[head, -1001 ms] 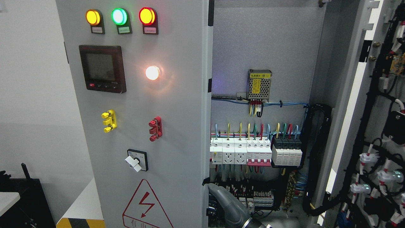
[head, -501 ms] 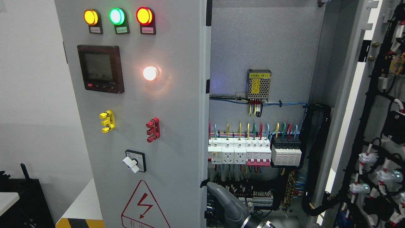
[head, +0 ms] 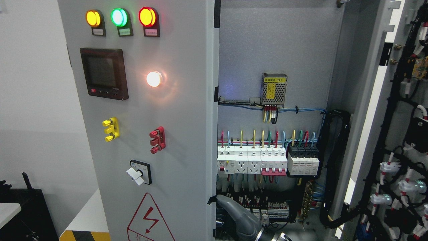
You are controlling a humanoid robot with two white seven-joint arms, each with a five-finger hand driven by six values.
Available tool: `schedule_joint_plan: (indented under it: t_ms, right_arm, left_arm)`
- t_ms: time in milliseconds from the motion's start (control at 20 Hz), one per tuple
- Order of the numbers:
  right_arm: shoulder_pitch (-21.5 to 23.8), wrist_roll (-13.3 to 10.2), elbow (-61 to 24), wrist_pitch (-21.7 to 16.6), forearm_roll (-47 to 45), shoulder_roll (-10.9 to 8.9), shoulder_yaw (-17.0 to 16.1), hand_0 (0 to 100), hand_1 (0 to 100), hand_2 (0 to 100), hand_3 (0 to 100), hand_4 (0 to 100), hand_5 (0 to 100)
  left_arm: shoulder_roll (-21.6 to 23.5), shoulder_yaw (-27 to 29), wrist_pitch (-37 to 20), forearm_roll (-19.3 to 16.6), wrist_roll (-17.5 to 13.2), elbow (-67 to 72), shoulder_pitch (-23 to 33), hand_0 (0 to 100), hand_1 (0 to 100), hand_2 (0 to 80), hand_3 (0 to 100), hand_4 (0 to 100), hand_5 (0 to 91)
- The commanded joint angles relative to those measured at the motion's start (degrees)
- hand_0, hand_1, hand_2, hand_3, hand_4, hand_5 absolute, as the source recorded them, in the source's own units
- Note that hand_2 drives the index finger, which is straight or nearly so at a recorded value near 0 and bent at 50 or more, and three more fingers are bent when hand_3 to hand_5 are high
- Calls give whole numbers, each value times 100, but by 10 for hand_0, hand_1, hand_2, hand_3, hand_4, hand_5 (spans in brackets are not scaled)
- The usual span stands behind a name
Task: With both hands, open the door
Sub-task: 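Pull the door edge outward with the right hand, starting the swing, then keep swinging the door away from the cabinet with the right hand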
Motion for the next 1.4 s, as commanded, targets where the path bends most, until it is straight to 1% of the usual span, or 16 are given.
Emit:
schedule_joint_plan:
  t_ms: [0, 50, 200, 300, 451, 551, 651, 801, 951, 1352]
  right_arm:
    - [-6, 22, 23, 2, -7, -70, 51, 555, 0, 412, 650, 610, 580]
    - [-15, 31, 23, 2, 1, -78, 60, 555, 0, 412, 651, 610, 581]
    - [-15, 224, 23, 2, 1, -87, 104, 559, 0, 414, 652, 611, 583]
    - [-15, 224, 15, 2, 1, -140, 131, 562, 0, 414, 652, 611, 583]
    - [-94, 224, 23, 2, 1, -149, 245, 567, 0, 413, 651, 607, 582]
    - [-129, 224, 23, 2, 1, -149, 262, 568, 0, 412, 650, 607, 581]
    - [-199, 224, 23, 2, -7, -149, 367, 570, 0, 409, 648, 606, 580]
    - [-252, 224, 32, 10, -7, -149, 385, 573, 0, 408, 647, 605, 579]
    - [-261, 224, 23, 116, -7, -149, 429, 575, 0, 407, 647, 605, 579]
    - [-252, 233, -12, 116, -16, -131, 500, 582, 0, 407, 647, 604, 579]
  left_arm:
    - [-149, 0, -4, 0, 3, 0, 0, 120, 389, 0, 0, 0, 0]
    - [-149, 0, -4, 0, 3, 0, 0, 120, 389, 0, 0, 0, 0]
    - [-149, 0, -4, 0, 3, 0, 0, 120, 389, 0, 0, 0, 0]
    - [-149, 0, -4, 0, 3, 0, 0, 120, 389, 0, 0, 0, 0]
    - [-149, 0, -4, 0, 3, 0, 0, 120, 389, 0, 0, 0, 0]
    - [-149, 0, -4, 0, 3, 0, 0, 120, 389, 0, 0, 0, 0]
    - [-149, 0, -4, 0, 3, 0, 0, 120, 389, 0, 0, 0, 0]
    - [-149, 0, -4, 0, 3, 0, 0, 120, 389, 0, 0, 0, 0]
    - [-149, 0, -4, 0, 3, 0, 0, 120, 389, 0, 0, 0, 0]
    - [-149, 0, -4, 0, 3, 0, 0, 120, 389, 0, 0, 0, 0]
